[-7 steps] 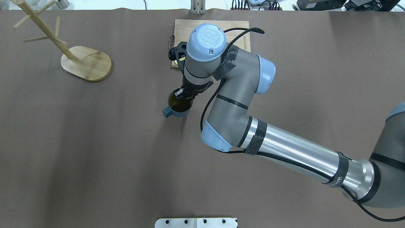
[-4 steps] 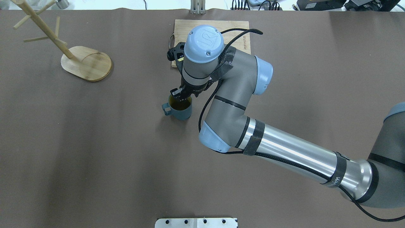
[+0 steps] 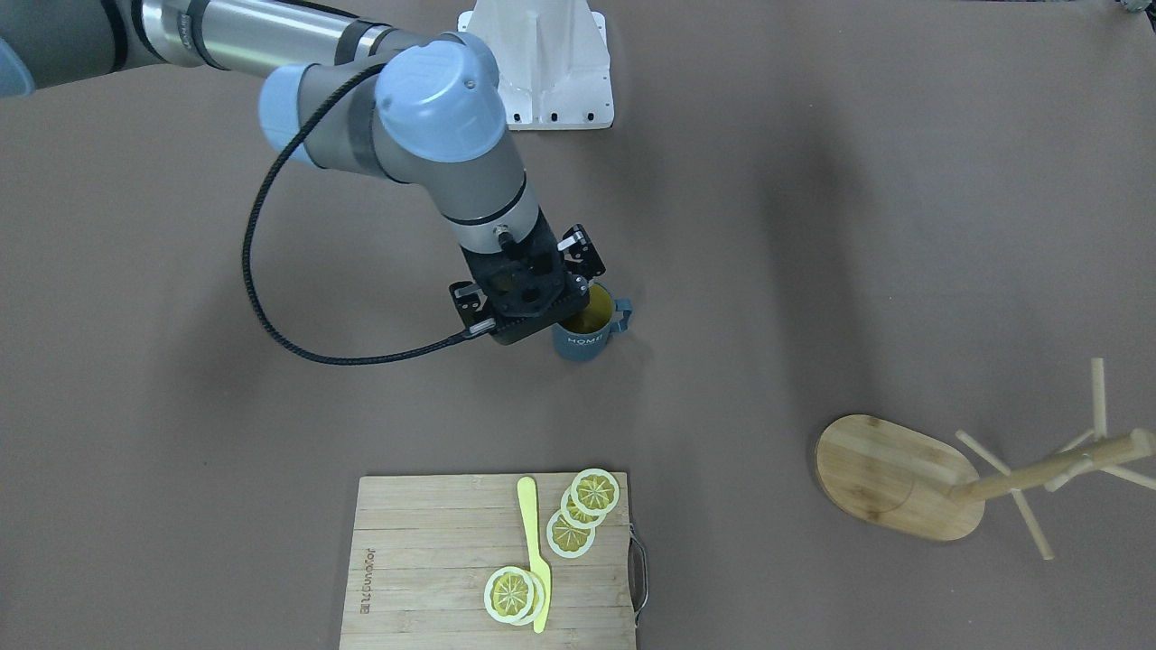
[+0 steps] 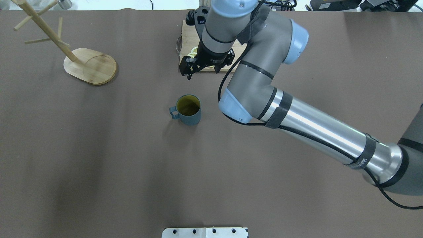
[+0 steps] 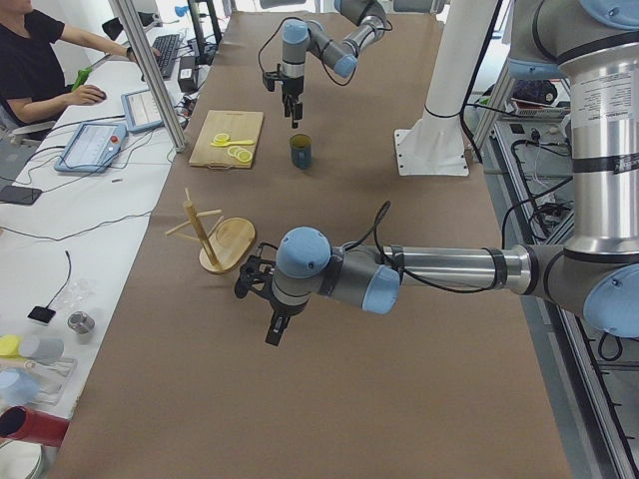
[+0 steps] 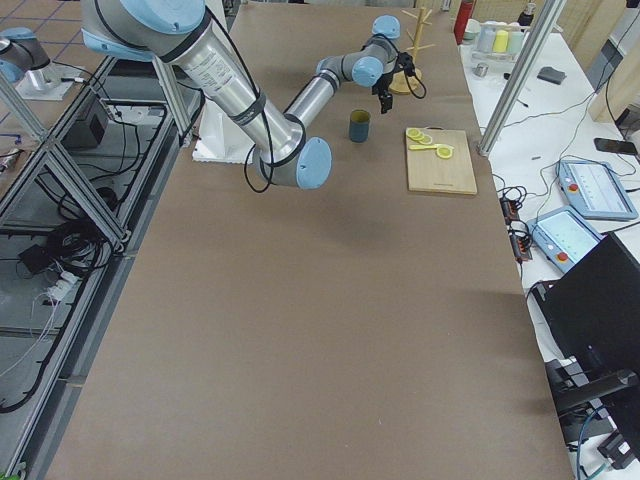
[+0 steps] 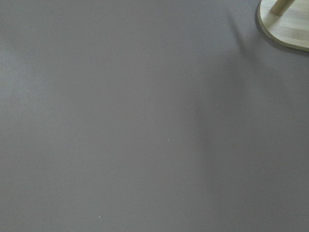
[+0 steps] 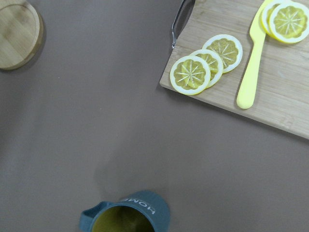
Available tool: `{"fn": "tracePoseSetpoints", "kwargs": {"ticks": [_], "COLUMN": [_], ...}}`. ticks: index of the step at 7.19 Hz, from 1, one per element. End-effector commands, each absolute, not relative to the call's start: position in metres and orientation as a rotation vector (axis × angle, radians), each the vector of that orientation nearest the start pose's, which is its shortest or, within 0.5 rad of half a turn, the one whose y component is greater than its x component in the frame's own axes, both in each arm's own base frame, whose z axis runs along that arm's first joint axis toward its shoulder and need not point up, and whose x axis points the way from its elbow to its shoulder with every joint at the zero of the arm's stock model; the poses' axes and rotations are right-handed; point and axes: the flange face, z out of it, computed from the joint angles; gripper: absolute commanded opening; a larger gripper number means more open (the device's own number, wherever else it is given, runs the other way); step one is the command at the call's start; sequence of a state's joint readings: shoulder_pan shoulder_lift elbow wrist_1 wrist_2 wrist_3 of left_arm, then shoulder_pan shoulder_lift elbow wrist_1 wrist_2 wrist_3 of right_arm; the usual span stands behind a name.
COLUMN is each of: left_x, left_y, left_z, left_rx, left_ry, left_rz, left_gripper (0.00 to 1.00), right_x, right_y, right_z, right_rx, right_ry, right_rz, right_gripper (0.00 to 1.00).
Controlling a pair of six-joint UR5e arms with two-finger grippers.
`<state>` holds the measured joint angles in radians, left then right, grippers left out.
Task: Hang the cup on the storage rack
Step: 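Open the right gripper and lift away from the mug while the left arm moves in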
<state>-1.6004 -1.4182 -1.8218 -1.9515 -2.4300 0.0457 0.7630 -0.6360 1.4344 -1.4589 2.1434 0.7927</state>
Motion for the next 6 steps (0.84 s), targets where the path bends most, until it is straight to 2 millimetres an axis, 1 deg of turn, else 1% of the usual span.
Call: {"fn": "tracePoseSetpoints", "kwargs": {"ticks": [1,2,3,4,5,6], "left_x": [-0.066,-0.061,-0.026,0.037,0.112,0.192], "left_y": [-0.437,-0.452,-0.477,-0.493,-0.509,-0.529], "left_z": [0.454,0.39,0.329,0.294,0.268,0.248], "left_rx": [0.639,0.71,0.753,0.712,0.632,0.598], "left_ry": [0.89,0.999,1.083,1.152,1.226,1.255], "left_rz": [0.258,0.243,0.325,0.409,0.476,0.546], "left_gripper": [0.98,0.98,0.98,0.98,0.98,0.98], "right_x": [-0.402,-0.373,-0.353,-0.333,-0.315,-0.307], "right_y": [-0.611,-0.621,-0.629,-0.638,-0.644,-0.647], "right_z": [0.16,0.189,0.213,0.231,0.252,0.265], "right_rx": [0.175,0.163,0.141,0.146,0.145,0.153], "right_ry": [-1.026,-1.016,-1.008,-0.996,-0.981,-0.967], "right_rz": [-0.2,-0.163,-0.131,-0.124,-0.111,-0.119], "right_gripper": [0.99,0.99,0.99,0.99,0.99,0.99]}}
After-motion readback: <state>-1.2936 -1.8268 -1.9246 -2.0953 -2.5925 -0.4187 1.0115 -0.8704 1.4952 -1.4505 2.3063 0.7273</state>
